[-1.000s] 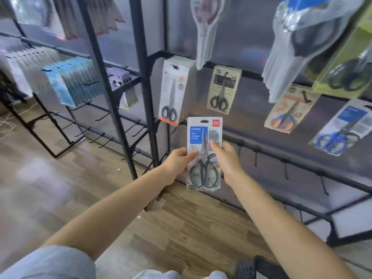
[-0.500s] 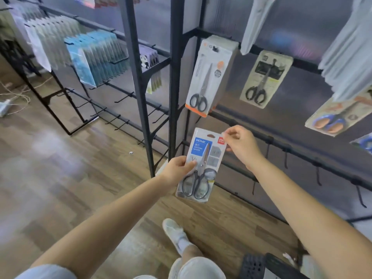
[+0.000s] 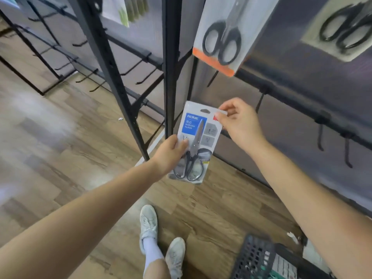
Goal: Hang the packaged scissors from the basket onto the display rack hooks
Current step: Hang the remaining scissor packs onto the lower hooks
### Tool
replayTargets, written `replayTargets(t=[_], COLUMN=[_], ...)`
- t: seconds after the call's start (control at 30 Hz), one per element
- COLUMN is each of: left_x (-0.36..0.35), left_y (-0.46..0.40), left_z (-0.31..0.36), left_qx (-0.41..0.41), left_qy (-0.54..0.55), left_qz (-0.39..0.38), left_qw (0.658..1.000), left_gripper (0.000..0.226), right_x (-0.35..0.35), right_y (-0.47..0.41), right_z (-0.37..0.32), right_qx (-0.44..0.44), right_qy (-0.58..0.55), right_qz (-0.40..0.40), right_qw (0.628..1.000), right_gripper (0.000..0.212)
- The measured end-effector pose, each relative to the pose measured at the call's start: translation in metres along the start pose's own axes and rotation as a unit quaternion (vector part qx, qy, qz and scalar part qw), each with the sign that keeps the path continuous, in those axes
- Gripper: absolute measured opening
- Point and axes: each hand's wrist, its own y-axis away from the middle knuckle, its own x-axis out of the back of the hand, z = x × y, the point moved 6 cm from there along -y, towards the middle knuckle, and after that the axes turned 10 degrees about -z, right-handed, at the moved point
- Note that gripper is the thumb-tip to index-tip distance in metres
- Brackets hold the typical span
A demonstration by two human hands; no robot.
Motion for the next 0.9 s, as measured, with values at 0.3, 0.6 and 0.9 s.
replayTargets(t=[0.3, 0.6, 0.9], left_x=[0.026, 0.031, 0.025], left_y=[-0.076, -0.11, -0.138], left_z=[0.013, 0.02, 0.028], left_qx=[-0.113, -0.153, -0.141], left_qy=[-0.049, -0.046, -0.044], left_qz=[0.109, 0.122, 0.107], left_qw=[0.986, 0.979, 0.983], left_gripper=[0.022, 0.021, 0.024], right_x=[-0.008, 0.0, 0.011], right_y=[-0.079, -0.097, -0.11], right_z=[0.017, 0.024, 0.037], right_qx=[0.065, 0.093, 0.083], right_qy=[0.045, 0.053, 0.115], right_qz=[0.067, 0.094, 0.102], right_qw=[0.995, 0.99, 0.985], right_gripper=[0.024, 0.024, 0.009])
